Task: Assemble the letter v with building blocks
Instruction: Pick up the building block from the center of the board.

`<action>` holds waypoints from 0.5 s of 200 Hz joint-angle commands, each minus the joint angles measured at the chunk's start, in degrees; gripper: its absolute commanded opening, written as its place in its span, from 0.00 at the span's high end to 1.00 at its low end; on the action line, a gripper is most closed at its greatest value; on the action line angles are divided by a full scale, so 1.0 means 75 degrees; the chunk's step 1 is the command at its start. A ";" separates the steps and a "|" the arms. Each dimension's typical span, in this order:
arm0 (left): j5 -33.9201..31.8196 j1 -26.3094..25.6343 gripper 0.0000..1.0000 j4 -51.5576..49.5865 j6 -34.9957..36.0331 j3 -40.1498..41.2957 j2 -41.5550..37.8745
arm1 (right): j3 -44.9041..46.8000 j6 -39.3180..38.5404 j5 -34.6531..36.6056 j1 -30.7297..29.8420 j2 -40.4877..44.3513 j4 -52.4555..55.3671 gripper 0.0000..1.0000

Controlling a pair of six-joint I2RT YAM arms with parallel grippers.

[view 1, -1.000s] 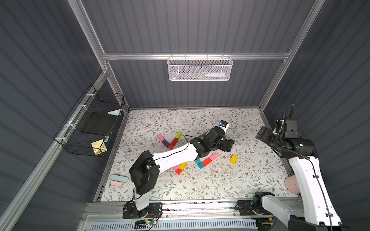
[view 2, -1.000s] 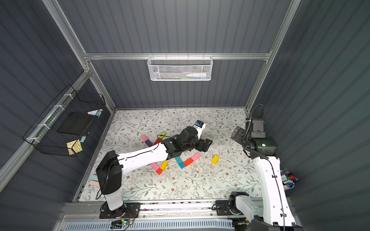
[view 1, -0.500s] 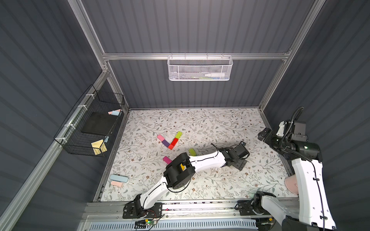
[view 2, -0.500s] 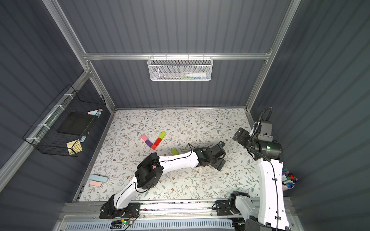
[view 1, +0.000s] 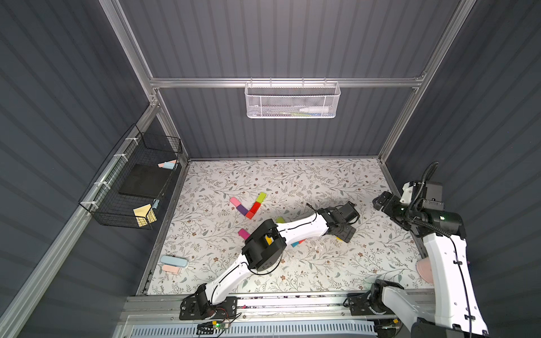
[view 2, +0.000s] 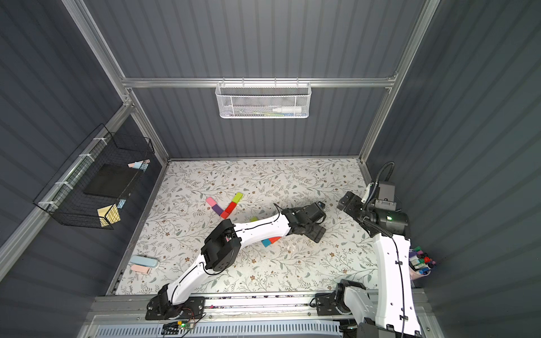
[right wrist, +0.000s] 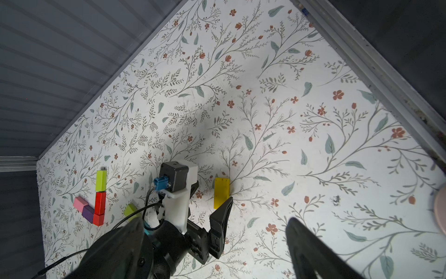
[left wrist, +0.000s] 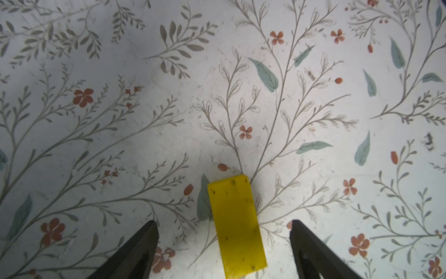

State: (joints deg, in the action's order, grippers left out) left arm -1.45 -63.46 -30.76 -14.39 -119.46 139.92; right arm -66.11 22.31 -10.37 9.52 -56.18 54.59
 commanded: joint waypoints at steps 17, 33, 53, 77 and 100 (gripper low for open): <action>0.0088 0.0001 0.15 -0.0219 0.0371 -0.0197 0.0466 | 0.0189 -0.0048 -0.0217 0.0023 0.0009 -0.0125 0.08; 0.0077 0.0001 0.18 -0.0233 0.0475 -0.0205 0.0553 | 0.0195 -0.0069 -0.0228 0.0034 0.0015 -0.0127 0.08; 0.0085 0.0001 0.31 -0.0324 0.0535 -0.0208 0.0688 | 0.0189 -0.0092 -0.0188 0.0037 0.0024 -0.0087 0.08; 0.0188 0.0001 0.51 -0.0381 0.0626 -0.0174 0.0741 | 0.0177 -0.0092 -0.0200 0.0044 0.0026 -0.0078 0.08; 0.0240 0.0001 0.75 -0.0228 0.0757 -0.0051 0.0576 | 0.0183 -0.0085 -0.0215 0.0046 0.0026 -0.0088 0.08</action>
State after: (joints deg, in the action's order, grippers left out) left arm -1.02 -63.46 -30.33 -9.82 -120.44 142.65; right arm -65.01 22.28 -11.44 9.56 -56.25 53.78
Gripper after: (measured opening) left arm 0.329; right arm 0.918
